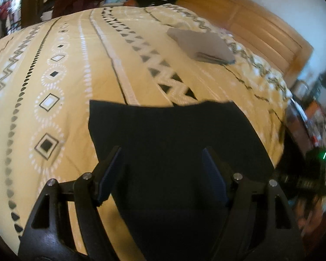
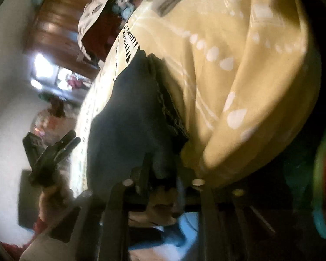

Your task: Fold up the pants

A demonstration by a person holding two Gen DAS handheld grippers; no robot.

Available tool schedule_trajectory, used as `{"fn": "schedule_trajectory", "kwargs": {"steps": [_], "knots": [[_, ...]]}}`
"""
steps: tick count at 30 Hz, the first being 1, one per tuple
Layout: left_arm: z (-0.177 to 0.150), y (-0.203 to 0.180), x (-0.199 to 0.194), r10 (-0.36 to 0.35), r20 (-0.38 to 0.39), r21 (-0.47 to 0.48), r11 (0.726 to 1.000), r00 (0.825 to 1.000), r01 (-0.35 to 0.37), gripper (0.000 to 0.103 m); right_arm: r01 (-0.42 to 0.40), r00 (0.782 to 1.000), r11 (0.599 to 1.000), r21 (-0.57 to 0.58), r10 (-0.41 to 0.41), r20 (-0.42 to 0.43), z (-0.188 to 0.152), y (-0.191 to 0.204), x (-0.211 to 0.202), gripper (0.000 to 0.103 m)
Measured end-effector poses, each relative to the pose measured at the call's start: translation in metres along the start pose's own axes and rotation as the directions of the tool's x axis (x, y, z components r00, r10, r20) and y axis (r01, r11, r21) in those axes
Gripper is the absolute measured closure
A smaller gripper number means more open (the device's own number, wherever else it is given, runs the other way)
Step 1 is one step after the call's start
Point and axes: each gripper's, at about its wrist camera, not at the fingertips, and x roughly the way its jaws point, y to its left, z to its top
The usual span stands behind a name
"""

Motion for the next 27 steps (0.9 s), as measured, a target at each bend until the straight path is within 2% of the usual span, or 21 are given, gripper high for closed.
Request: {"fn": "schedule_trajectory", "kwargs": {"steps": [1,2,4,5,7,10,13,14,15,16,19,21,23,24,26,27], "knots": [[-0.007,-0.005,-0.006,-0.018,-0.001,0.023,1.000,1.000,0.018,0.029,0.057,0.998,0.997,-0.056,-0.054,0.042,0.001,0.008,-0.016,0.062],[-0.016,-0.011,-0.012,-0.039,-0.006,0.052,0.998,0.999,0.040,0.029,0.093,0.993,0.991,-0.095,-0.086,0.080,0.003,0.016,-0.028,0.061],[-0.033,-0.021,-0.020,-0.085,-0.031,0.088,0.992,0.996,0.088,0.029,0.112,0.987,0.979,-0.170,-0.089,0.136,0.012,0.038,-0.047,0.061],[-0.040,-0.024,-0.022,-0.112,-0.044,0.092,0.989,0.993,0.116,0.029,0.100,0.989,0.974,-0.202,-0.075,0.128,0.020,0.049,-0.046,0.061],[-0.053,-0.028,-0.018,-0.142,-0.082,0.090,0.985,0.986,0.150,0.030,0.042,0.998,0.962,-0.269,-0.026,0.060,0.043,0.071,-0.021,0.062],[-0.073,-0.025,-0.004,-0.130,-0.135,0.053,0.989,0.982,0.138,0.031,-0.027,0.998,0.949,-0.313,0.007,-0.065,0.075,0.088,0.035,0.067],[-0.079,-0.019,-0.001,-0.145,-0.117,0.015,0.989,0.982,0.148,0.031,-0.018,0.990,0.948,-0.317,-0.028,-0.140,0.111,0.091,0.100,0.076],[-0.078,-0.018,-0.001,-0.155,-0.113,0.002,0.988,0.981,0.156,0.031,-0.005,0.985,0.947,-0.322,-0.051,-0.165,0.120,0.090,0.118,0.082],[-0.077,-0.017,-0.001,-0.167,-0.109,-0.009,0.986,0.980,0.167,0.031,0.041,0.981,0.946,-0.322,-0.099,-0.167,0.127,0.084,0.134,0.103],[-0.079,-0.017,-0.001,-0.172,-0.105,-0.014,0.985,0.979,0.172,0.031,0.044,0.977,0.950,-0.308,-0.105,-0.184,0.133,0.076,0.144,0.103],[-0.079,-0.011,0.000,-0.206,-0.091,-0.053,0.978,0.974,0.201,0.033,0.007,0.976,0.960,-0.279,-0.067,-0.208,0.134,0.065,0.146,0.103],[-0.080,-0.009,-0.002,-0.217,-0.085,-0.071,0.975,0.972,0.212,0.034,0.036,0.973,0.948,-0.317,-0.105,-0.203,0.131,0.071,0.141,0.103],[-0.081,-0.006,-0.006,-0.226,-0.078,-0.092,0.972,0.971,0.218,0.034,0.093,0.971,0.917,-0.387,-0.170,-0.170,0.129,0.097,0.135,0.103],[-0.084,-0.004,-0.010,-0.231,-0.070,-0.103,0.969,0.970,0.224,0.033,0.075,0.975,0.895,-0.440,-0.159,-0.156,0.126,0.122,0.131,0.092],[-0.088,0.003,-0.016,-0.254,-0.051,-0.143,0.959,0.966,0.245,0.033,-0.037,0.972,0.872,-0.489,-0.081,-0.219,0.114,0.163,0.135,0.092],[-0.093,0.006,-0.017,-0.265,-0.046,-0.163,0.953,0.963,0.254,0.033,-0.115,0.959,0.849,-0.516,-0.040,-0.281,0.104,0.190,0.148,0.092]]}}
